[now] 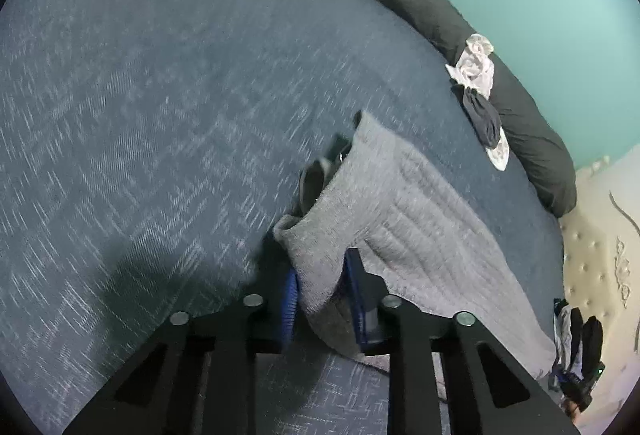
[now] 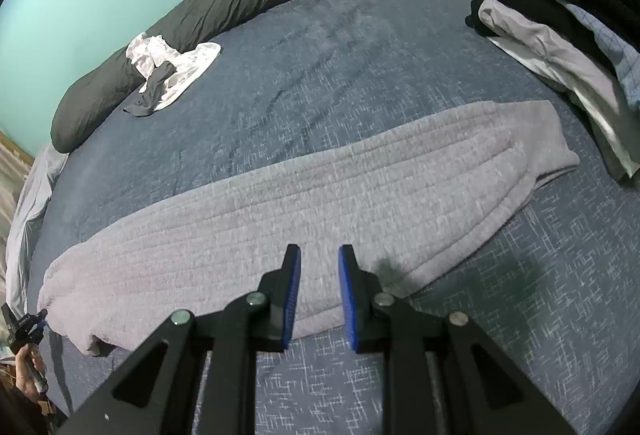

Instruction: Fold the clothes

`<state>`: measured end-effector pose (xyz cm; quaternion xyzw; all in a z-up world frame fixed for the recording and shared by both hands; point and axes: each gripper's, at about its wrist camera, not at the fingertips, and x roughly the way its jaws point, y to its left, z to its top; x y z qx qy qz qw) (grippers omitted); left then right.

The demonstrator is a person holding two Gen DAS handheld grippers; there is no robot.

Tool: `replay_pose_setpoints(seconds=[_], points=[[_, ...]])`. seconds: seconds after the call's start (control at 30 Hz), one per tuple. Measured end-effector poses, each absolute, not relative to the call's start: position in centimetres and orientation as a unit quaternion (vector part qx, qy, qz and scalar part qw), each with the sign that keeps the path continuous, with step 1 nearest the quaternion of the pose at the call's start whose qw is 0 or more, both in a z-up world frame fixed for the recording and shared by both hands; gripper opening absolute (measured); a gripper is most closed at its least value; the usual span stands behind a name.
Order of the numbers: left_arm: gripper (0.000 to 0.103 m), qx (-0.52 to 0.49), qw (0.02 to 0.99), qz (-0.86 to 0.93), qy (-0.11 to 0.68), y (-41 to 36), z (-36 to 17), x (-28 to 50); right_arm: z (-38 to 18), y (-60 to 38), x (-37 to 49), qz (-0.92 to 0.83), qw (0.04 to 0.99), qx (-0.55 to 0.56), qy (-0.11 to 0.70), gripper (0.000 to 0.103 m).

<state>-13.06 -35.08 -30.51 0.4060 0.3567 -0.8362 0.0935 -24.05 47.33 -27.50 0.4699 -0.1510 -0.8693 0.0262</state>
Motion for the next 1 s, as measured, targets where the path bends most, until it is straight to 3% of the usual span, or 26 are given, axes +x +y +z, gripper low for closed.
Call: replay_pose_setpoints(seconds=[0.23,0.43,0.53,0.67,0.73,0.8,1.0], points=[[0.014,0.396,0.114,-0.848,0.333,-36.0,-28.5,-14.7,-27.2,47.0,-23.7,-0.870,0.035,0.468,-0.149,0.019],[0.014,0.425,0.124,-0.830,0.338,-35.6,-30.9,-14.3,-27.6,46.4,-24.0,-0.867,0.053,0.475,-0.144,0.019],[0.020,0.431,0.121,-0.828,0.337,-35.3,-30.9,-13.3,-27.8,45.1,-24.6,-0.863,0.082,0.478,-0.143,0.036],[0.023,0.419,0.132,-0.840,0.320,-35.6,-28.0,-12.0,-27.6,41.6,-25.8,-0.862,0.132,0.475,-0.120,0.040],[0.030,0.411,0.132,-0.848,0.307,-35.6,-26.3,-12.2,-27.7,39.8,-26.5,-0.859,0.152,0.478,-0.104,0.043],[0.044,0.410,0.111,-0.857,0.290,-35.1,-24.8,-13.1,-27.9,37.0,-27.4,-0.852,0.183,0.483,-0.080,0.045],[0.044,0.437,0.059,-0.867,0.233,-31.7,-24.2,-18.5,-28.9,29.2,-29.0,-0.844,0.222,0.487,0.039,0.050]])
